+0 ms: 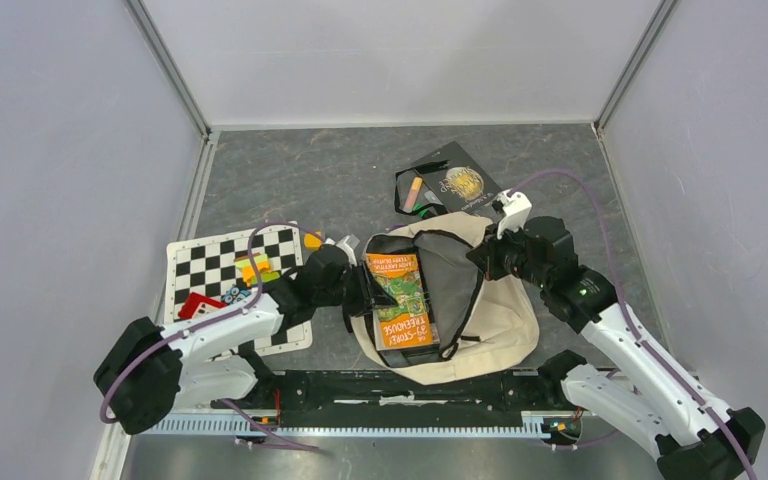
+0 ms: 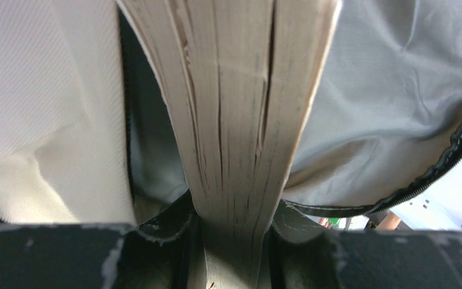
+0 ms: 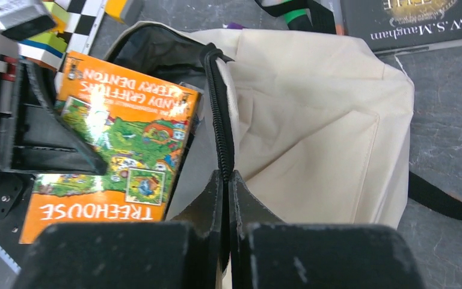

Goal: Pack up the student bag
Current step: Place the book in the student bag.

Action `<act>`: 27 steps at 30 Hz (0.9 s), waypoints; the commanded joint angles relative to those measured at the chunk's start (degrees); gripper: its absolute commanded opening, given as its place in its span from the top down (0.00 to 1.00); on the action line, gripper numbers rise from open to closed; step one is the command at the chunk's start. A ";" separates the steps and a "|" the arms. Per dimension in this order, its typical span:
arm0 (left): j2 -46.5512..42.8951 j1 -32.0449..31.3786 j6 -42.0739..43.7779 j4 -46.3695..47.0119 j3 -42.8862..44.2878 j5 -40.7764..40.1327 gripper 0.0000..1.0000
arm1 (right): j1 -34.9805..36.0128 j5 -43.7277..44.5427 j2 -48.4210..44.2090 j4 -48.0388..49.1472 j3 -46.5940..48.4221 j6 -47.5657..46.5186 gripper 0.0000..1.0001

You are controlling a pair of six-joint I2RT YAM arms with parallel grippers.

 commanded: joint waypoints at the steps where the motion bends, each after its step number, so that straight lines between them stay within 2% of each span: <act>1: 2.28 -0.62 -4.46 10.30 -0.70 -3.62 0.98 | -0.10 -1.44 -1.29 2.69 4.68 0.54 1.00; 6: 5.76 -2.03 -7.09 16.18 -0.16 -5.81 0.98 | -0.03 -2.09 -1.10 3.62 6.52 0.03 1.00; 13: 14.59 -5.45 -6.51 18.80 4.75 -8.33 0.98 | 0.95 -5.41 -0.19 9.21 2.06 3.04 1.00; 19: 23.10 -9.60 -3.61 18.46 10.98 -10.05 0.97 | 4.02 -2.10 0.32 10.17 0.82 2.82 1.00; 24: 23.93 -11.03 0.91 12.05 14.15 -13.52 0.88 | 5.23 1.82 0.58 8.64 -0.12 1.94 1.00; 27: 20.90 -11.00 4.03 6.84 14.43 -17.40 0.75 | 5.24 5.84 0.18 7.24 -1.25 1.68 1.00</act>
